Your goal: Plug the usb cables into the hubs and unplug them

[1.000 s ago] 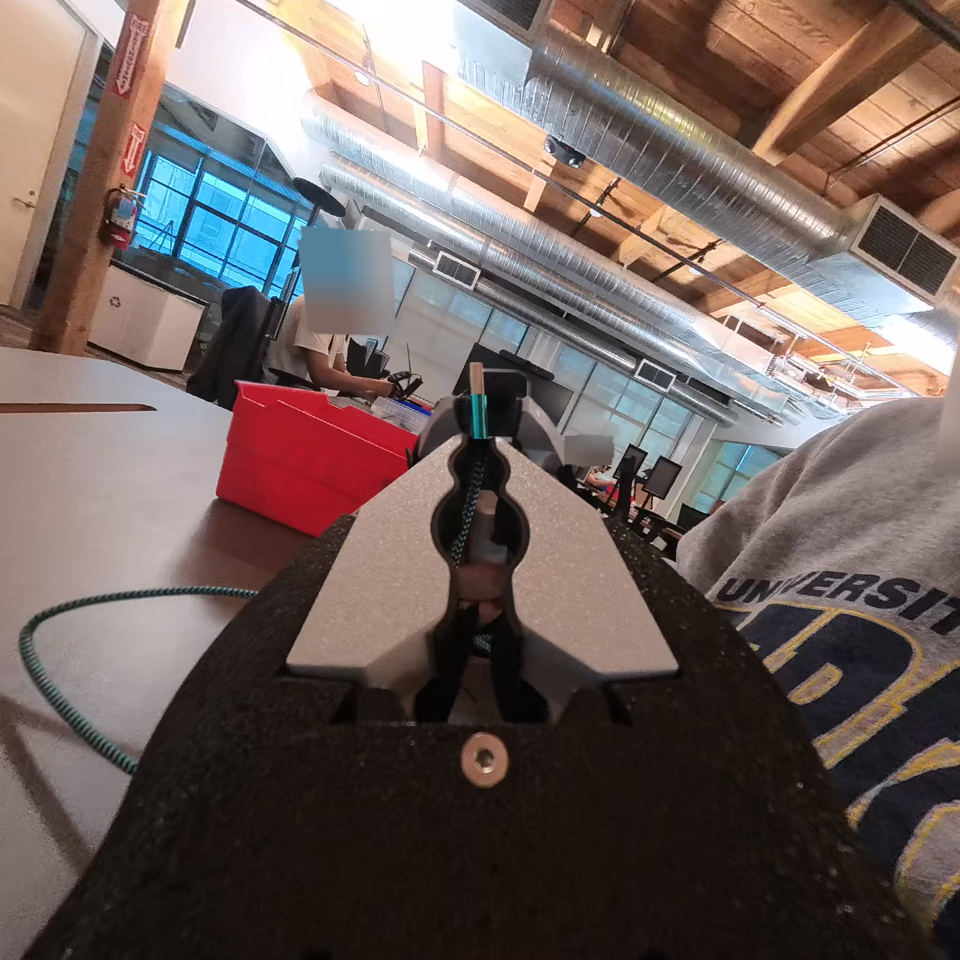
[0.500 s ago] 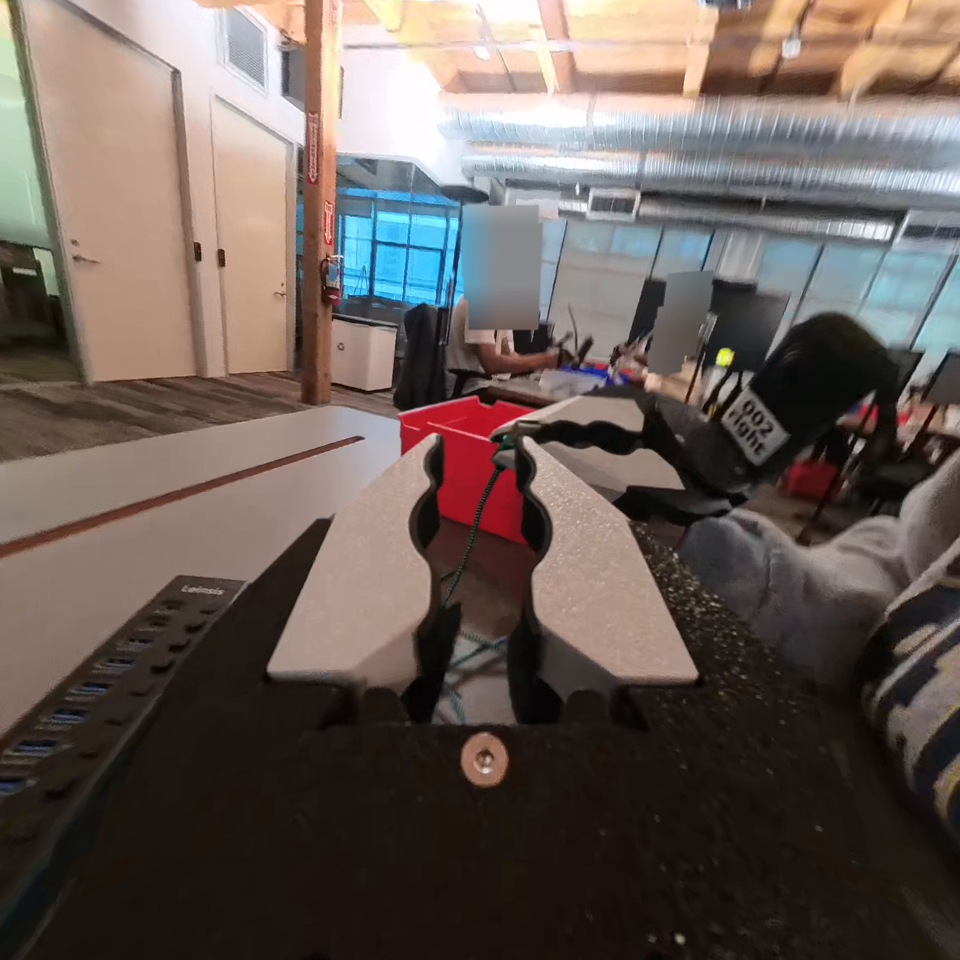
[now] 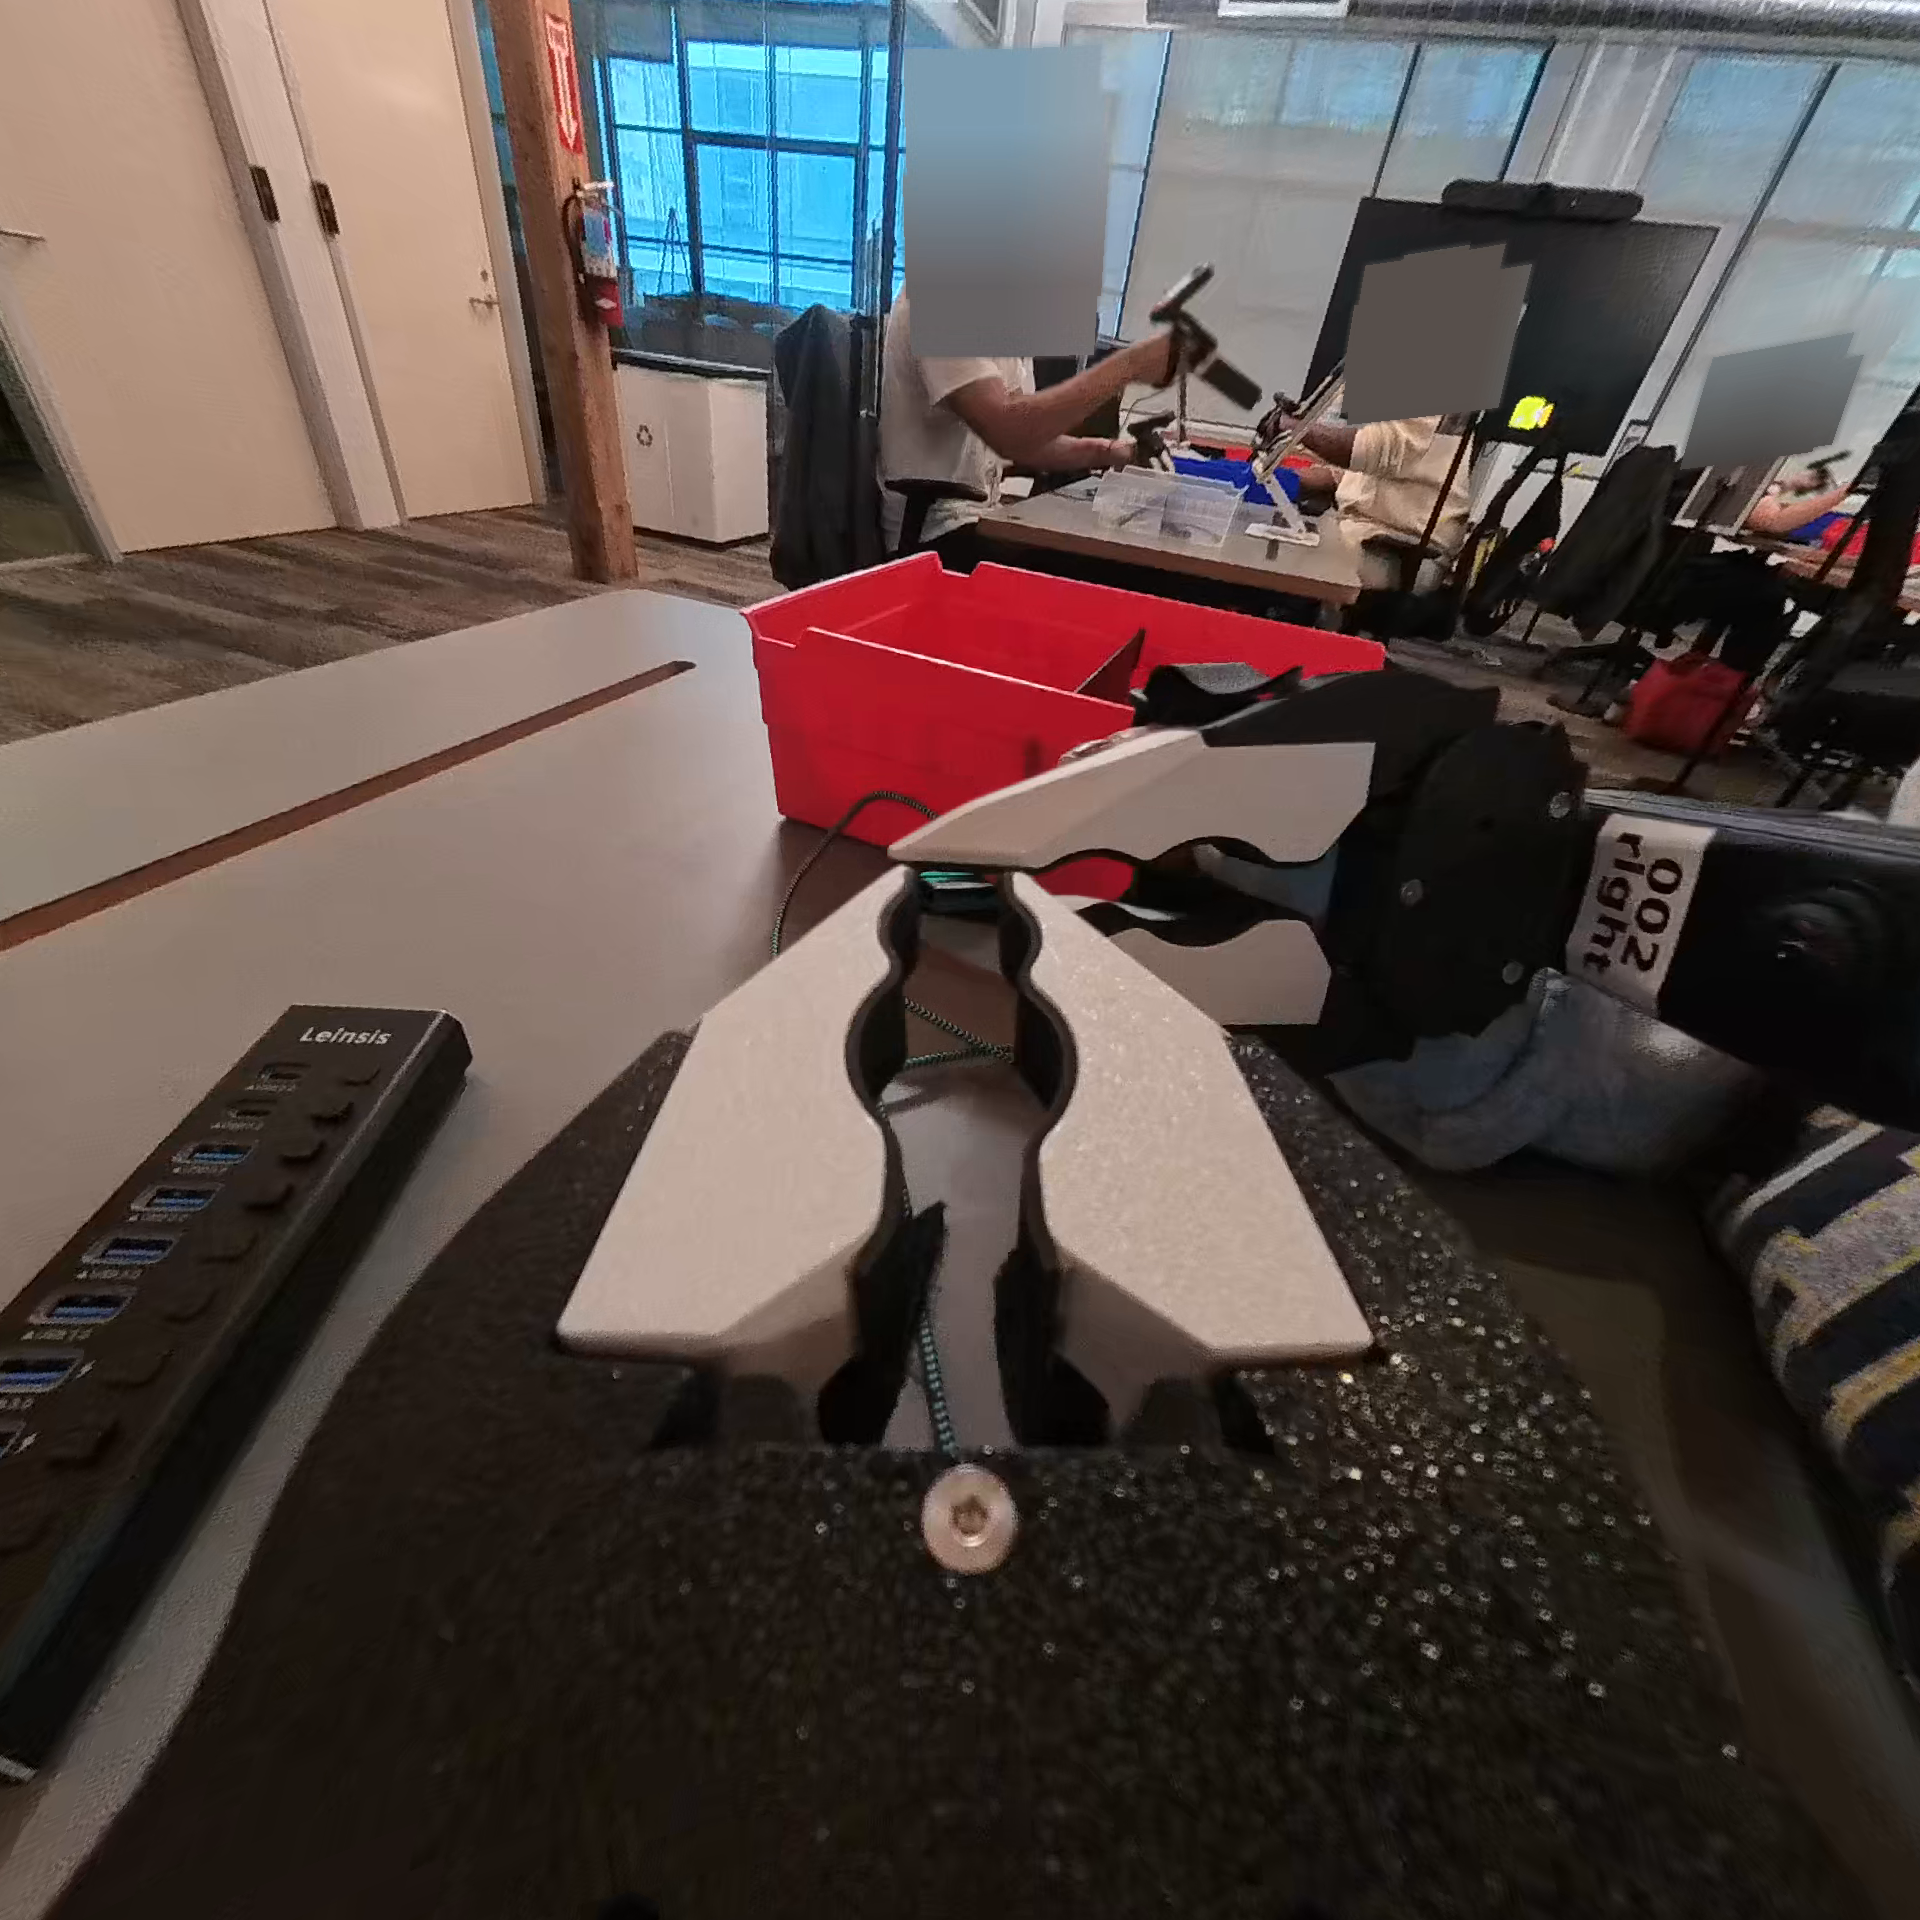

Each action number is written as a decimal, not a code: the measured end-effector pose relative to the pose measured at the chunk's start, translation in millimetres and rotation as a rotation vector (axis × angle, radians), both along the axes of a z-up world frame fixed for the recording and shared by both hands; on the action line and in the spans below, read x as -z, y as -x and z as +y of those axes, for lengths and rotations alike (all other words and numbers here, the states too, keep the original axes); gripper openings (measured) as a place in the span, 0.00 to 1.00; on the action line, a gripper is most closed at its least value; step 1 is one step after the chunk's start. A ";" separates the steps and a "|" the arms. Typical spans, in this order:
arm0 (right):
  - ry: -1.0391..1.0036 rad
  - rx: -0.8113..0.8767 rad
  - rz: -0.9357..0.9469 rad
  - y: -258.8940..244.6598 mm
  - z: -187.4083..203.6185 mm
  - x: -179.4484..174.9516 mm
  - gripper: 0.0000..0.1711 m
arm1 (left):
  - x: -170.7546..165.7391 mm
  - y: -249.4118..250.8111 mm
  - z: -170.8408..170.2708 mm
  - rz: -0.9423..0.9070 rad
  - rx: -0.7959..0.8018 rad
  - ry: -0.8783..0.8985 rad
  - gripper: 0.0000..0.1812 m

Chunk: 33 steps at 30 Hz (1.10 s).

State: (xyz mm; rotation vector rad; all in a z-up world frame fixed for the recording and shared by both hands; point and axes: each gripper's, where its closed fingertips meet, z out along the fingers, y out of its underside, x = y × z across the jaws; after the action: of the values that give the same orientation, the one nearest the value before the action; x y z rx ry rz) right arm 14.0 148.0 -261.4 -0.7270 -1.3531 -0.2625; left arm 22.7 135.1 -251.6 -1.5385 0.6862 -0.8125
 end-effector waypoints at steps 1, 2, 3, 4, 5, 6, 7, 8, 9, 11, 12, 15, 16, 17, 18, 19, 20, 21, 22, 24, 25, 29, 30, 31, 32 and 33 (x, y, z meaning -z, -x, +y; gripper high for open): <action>-0.005 0.001 -0.004 0.0 0.1 0.6 0.02 | 0.5 0.1 -0.1 0.005 0.000 0.000 0.07; -0.006 0.002 -0.007 0.1 0.0 1.2 0.02 | 1.1 0.1 0.0 0.007 0.001 0.004 0.07; -0.006 0.005 -0.009 0.0 0.0 1.6 0.03 | 1.4 0.1 0.2 0.004 0.002 0.013 0.07; -0.006 0.005 -0.009 0.0 0.2 2.0 0.03 | 1.6 0.1 0.3 0.001 0.005 0.024 0.06; -0.003 -0.003 -0.003 0.2 -0.6 2.2 0.03 | 1.3 0.5 -0.1 0.001 0.008 0.031 0.06; 0.008 -0.024 0.017 0.6 -2.4 1.5 0.03 | -0.4 0.7 -1.3 -0.005 0.017 0.031 0.06; 0.031 -0.048 0.046 0.7 -4.3 0.1 0.04 | -3.6 1.2 -2.7 -0.028 0.029 0.031 0.06; 0.071 -0.063 0.074 0.0 -4.6 -0.6 0.08 | -8.3 2.3 -3.7 -0.070 0.039 0.032 0.06; 0.130 -0.080 0.095 -0.4 -4.4 0.5 0.13 | -13.2 3.8 -4.9 -0.126 0.058 0.040 0.06; 0.257 -0.129 0.155 -1.1 -5.5 -0.2 0.17 | -22.8 8.3 -7.2 -0.255 0.106 0.067 0.06; 0.308 -0.160 0.194 -1.9 -7.2 -3.4 0.18 | -27.2 11.1 -8.2 -0.318 0.132 0.080 0.06; 0.449 -0.259 0.297 -3.0 -14.0 -13.5 0.10 | -33.2 14.5 -10.8 -0.460 0.210 0.137 0.06; 0.485 -0.281 0.317 -3.0 -15.2 -15.0 0.09 | -33.5 13.5 -11.4 -0.492 0.233 0.156 0.06; 0.508 -0.291 0.328 -3.1 -15.3 -15.4 0.09 | -32.7 12.0 -11.3 -0.516 0.249 0.176 0.06; 0.514 -0.298 0.332 -2.9 -15.9 -15.6 0.08 | -31.3 10.7 -10.8 -0.535 0.261 0.194 0.06; 0.512 -0.303 0.329 -2.6 -16.9 -15.3 0.06 | -30.0 10.2 -9.8 -0.554 0.269 0.211 0.06; 0.506 -0.300 0.325 -2.6 -17.4 -15.2 0.05 | -29.4 11.0 -9.0 -0.577 0.278 0.224 0.06; 0.500 -0.294 0.321 -2.6 -17.1 -15.2 0.03 | -28.7 11.6 -8.5 -0.595 0.287 0.236 0.06; 0.504 -0.288 0.316 -2.5 -16.6 -15.1 0.03 | -27.8 12.2 -7.9 -0.609 0.292 0.246 0.06; 0.535 -0.272 0.303 -1.9 -14.2 -13.7 0.03 | -25.3 13.7 -5.2 -0.626 0.289 0.269 0.06; 0.545 -0.258 0.293 -1.7 -12.1 -12.2 0.03 | -23.2 14.6 -2.8 -0.625 0.275 0.274 0.06; 0.536 -0.168 0.293 -8.9 2.2 -11.7 0.02 | -3.2 34.8 22.4 -0.473 0.020 0.238 0.24; 0.540 -0.152 0.303 -11.3 5.3 -13.3 0.02 | 3.6 46.8 31.7 -0.407 -0.089 0.216 0.25; 0.542 -0.138 0.314 -13.4 8.0 -14.7 0.02 | 12.8 60.5 42.2 -0.321 -0.214 0.199 0.27; 0.547 -0.128 0.319 -14.4 10.2 -14.6 0.02 | 24.2 70.7 50.4 -0.210 -0.312 0.194 0.31; 0.553 -0.120 0.320 -14.7 11.8 -13.5 0.02 | 32.9 80.3 56.6 -0.094 -0.392 0.182 0.32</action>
State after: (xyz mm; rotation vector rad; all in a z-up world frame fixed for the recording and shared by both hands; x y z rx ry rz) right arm 28.7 159.7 -247.9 -1.0892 -1.1589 0.3293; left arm -57.5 191.6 -284.6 -1.7154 0.2325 -0.6560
